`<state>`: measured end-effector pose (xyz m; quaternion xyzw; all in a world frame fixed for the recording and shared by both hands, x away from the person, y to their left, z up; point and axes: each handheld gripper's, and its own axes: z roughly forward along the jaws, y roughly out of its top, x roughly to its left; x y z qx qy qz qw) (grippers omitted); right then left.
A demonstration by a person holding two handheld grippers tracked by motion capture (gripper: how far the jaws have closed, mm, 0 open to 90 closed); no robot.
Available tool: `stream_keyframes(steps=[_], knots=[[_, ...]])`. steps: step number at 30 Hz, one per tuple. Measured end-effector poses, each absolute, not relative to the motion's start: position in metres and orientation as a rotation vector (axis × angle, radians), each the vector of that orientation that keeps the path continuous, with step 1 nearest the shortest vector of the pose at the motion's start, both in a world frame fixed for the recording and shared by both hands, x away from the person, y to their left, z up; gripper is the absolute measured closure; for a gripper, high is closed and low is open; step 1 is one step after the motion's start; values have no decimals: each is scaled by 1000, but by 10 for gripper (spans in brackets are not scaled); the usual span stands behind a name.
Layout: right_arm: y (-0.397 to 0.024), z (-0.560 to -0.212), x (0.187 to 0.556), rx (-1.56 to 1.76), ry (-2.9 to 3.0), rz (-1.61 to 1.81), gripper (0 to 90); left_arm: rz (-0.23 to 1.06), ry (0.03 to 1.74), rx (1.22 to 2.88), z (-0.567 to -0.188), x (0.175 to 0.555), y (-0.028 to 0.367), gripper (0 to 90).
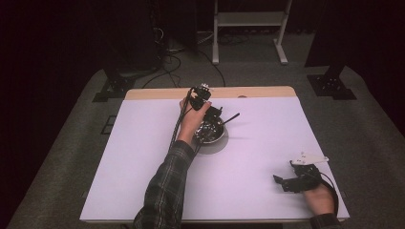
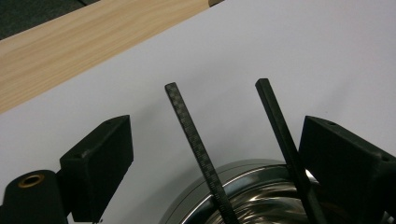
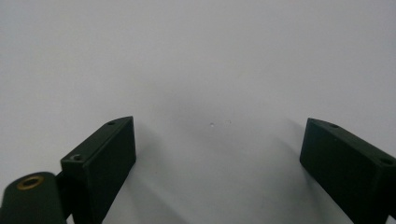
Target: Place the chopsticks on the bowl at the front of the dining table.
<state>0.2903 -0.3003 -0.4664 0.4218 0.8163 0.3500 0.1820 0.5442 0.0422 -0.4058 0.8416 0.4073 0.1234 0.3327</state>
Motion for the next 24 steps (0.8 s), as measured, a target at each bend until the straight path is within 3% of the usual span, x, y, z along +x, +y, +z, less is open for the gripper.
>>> stream_keyframes(steps=[24], knots=[[-300, -466, 290, 1189, 2305, 987, 91, 332, 1140, 2133, -403, 549, 69, 95]])
